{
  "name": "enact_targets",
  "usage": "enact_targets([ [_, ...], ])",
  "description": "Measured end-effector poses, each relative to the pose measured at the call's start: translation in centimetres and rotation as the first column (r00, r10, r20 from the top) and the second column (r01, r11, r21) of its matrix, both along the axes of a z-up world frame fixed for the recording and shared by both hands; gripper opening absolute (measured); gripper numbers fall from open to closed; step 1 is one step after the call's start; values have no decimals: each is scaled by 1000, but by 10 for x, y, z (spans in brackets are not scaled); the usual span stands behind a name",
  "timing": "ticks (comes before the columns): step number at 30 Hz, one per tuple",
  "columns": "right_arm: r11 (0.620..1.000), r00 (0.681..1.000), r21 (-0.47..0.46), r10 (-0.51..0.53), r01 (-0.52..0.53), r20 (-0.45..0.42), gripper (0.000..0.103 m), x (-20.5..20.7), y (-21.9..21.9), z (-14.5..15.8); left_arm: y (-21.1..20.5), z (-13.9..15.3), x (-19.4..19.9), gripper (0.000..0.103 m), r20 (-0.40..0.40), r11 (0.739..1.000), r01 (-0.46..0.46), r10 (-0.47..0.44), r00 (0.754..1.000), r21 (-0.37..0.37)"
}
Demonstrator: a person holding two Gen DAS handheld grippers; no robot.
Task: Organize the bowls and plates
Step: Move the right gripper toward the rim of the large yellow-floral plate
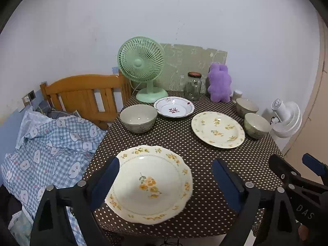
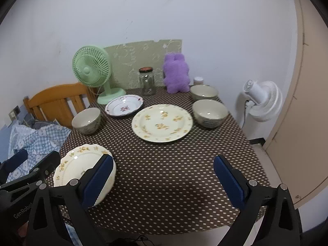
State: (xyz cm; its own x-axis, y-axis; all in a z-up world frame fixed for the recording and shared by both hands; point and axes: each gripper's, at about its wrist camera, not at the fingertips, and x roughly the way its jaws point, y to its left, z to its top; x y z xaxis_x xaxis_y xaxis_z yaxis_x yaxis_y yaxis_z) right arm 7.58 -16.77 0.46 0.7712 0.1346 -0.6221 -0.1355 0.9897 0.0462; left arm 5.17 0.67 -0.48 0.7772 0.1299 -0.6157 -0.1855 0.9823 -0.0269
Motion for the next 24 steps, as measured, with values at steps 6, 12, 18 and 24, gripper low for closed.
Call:
enact_targets([
  [6, 1000, 999, -2, 22, -22, -42, 97, 24, 36, -9, 29, -11, 23, 85, -44, 1000, 0, 0, 999, 8],
  [12, 999, 995, -11, 36, -38, -96, 95, 48, 73, -24, 61, -28, 46, 83, -104, 1000, 3, -4, 995, -10],
  [18, 999, 986, -19, 37, -40, -161, 92, 71, 103, -46, 84, -49, 66, 80, -162, 1000, 18, -21, 987, -17],
  [24, 997, 971, -52, 45, -59, -236, 86, 87, 127, -74, 102, -79, 86, 80, -252, 999, 17, -25, 968, -34],
])
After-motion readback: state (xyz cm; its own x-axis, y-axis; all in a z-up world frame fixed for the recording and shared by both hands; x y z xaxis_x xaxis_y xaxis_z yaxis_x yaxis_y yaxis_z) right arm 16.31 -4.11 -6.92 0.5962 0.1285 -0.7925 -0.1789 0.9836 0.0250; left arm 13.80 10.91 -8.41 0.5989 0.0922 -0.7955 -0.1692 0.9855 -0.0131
